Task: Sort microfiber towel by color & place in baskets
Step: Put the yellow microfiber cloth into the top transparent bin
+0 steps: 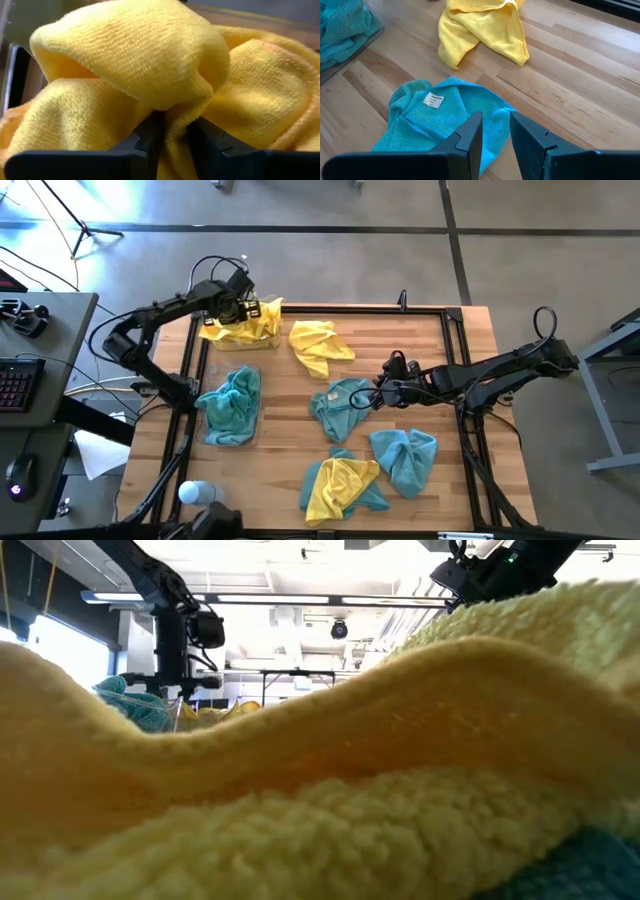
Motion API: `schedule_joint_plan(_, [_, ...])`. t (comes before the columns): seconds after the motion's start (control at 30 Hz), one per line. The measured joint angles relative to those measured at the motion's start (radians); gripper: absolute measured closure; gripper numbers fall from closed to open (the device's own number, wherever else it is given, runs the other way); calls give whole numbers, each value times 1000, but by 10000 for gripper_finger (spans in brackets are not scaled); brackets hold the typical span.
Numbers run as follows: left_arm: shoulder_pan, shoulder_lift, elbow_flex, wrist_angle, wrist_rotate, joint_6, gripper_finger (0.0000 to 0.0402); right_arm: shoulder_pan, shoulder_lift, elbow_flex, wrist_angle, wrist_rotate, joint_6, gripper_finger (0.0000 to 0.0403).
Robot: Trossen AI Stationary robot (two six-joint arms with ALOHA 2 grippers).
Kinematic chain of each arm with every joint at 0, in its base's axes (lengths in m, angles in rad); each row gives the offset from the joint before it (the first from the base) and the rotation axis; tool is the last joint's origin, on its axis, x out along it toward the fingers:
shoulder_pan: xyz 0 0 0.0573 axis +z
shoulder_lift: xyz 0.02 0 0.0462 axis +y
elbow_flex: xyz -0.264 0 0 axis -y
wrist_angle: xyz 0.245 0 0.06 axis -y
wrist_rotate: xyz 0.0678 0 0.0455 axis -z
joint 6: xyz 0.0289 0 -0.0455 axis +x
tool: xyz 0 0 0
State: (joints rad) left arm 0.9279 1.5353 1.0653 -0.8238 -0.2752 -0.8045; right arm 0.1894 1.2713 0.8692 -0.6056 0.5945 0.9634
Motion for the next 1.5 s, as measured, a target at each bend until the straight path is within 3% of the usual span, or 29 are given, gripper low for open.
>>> schedule_joint_plan(0.47, [-59, 242, 5, 14, -33, -84, 318, 0, 0, 0, -18, 0, 1, 309])
schedule_joint_plan(0.77, [-60, 264, 3, 25, -39, -83, 318, 0, 0, 0, -35, 0, 5, 309])
schedule_joint_plan(0.93, [-60, 202, -1, 13, -28, -76, 318, 0, 0, 0, -34, 0, 5, 309])
schedule_joint_plan(1.33, [-75, -103, -2, -12, -23, -75, 318, 0, 0, 0, -34, 0, 0, 309])
schedule_joint_plan(1.5, [-78, -176, -2, -6, -4, -82, 318, 0, 0, 0, -35, 0, -3, 309])
